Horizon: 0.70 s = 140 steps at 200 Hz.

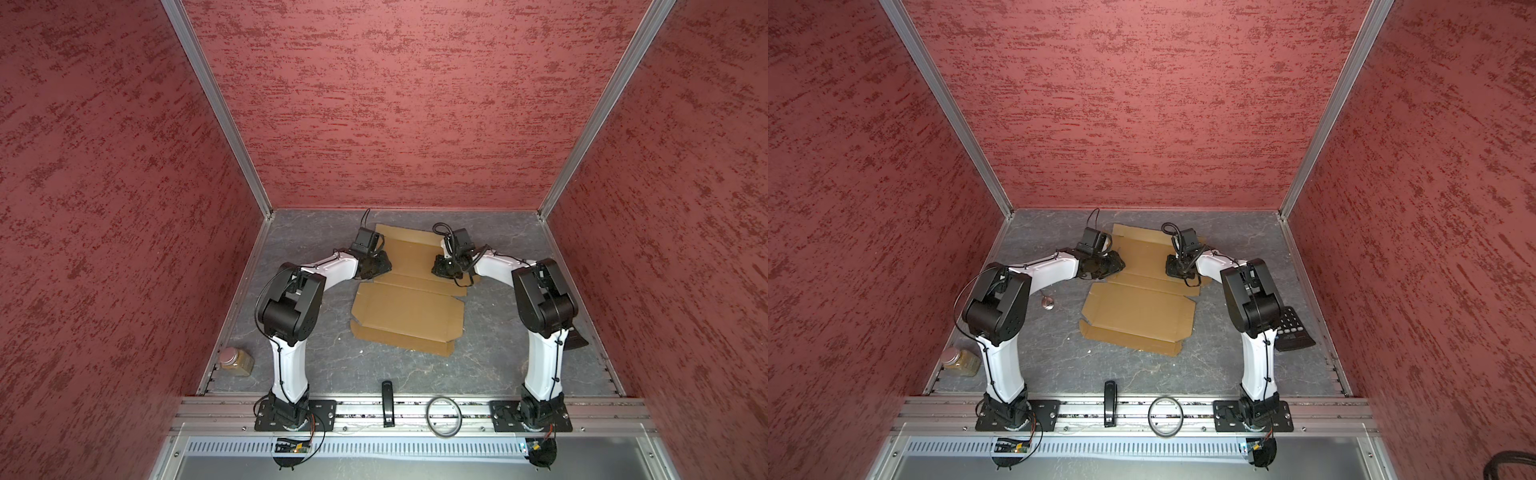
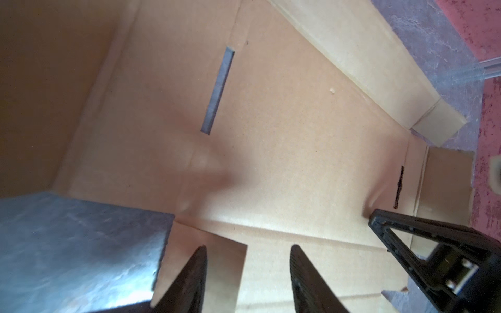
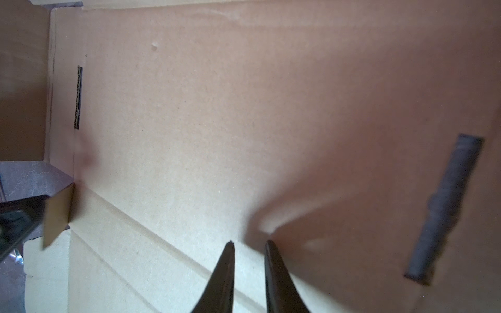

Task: Assemble paper box
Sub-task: First fold the bottom flaps of a flat cardboard box at the center of the table.

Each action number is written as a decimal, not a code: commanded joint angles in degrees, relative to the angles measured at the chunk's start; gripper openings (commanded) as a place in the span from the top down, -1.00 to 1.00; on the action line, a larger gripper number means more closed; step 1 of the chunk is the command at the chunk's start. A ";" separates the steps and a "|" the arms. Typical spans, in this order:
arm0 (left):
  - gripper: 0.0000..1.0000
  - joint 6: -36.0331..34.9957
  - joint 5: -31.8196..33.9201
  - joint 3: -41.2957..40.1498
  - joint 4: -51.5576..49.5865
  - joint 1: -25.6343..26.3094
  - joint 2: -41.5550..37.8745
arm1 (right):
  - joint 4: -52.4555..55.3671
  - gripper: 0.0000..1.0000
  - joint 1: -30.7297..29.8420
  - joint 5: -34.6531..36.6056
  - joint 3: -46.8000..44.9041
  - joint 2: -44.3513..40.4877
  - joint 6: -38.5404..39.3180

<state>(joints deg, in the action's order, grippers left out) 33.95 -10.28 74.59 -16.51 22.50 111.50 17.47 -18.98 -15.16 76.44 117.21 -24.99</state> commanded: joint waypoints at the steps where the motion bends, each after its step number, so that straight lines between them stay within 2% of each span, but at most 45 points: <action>1: -0.07 -2.67 -0.99 3.45 -4.23 -2.17 -3.62 | 2.84 0.52 -0.09 2.59 0.80 0.33 0.47; 54: -0.17 -7.75 -5.38 10.08 -10.46 -7.78 -2.94 | 3.15 0.42 -0.08 2.86 0.03 -2.25 2.13; 98: -0.19 -12.60 -7.14 19.67 -18.14 -10.84 3.77 | 3.58 0.37 -0.09 2.63 0.03 -4.03 3.32; 140: -0.19 -15.90 -6.55 28.05 -24.09 -11.25 10.94 | 4.07 0.33 -0.18 2.50 0.07 -5.66 4.73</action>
<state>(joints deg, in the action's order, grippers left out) 21.67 -16.58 99.44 -34.74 11.31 118.85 20.29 -19.00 -13.72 76.44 114.59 -21.50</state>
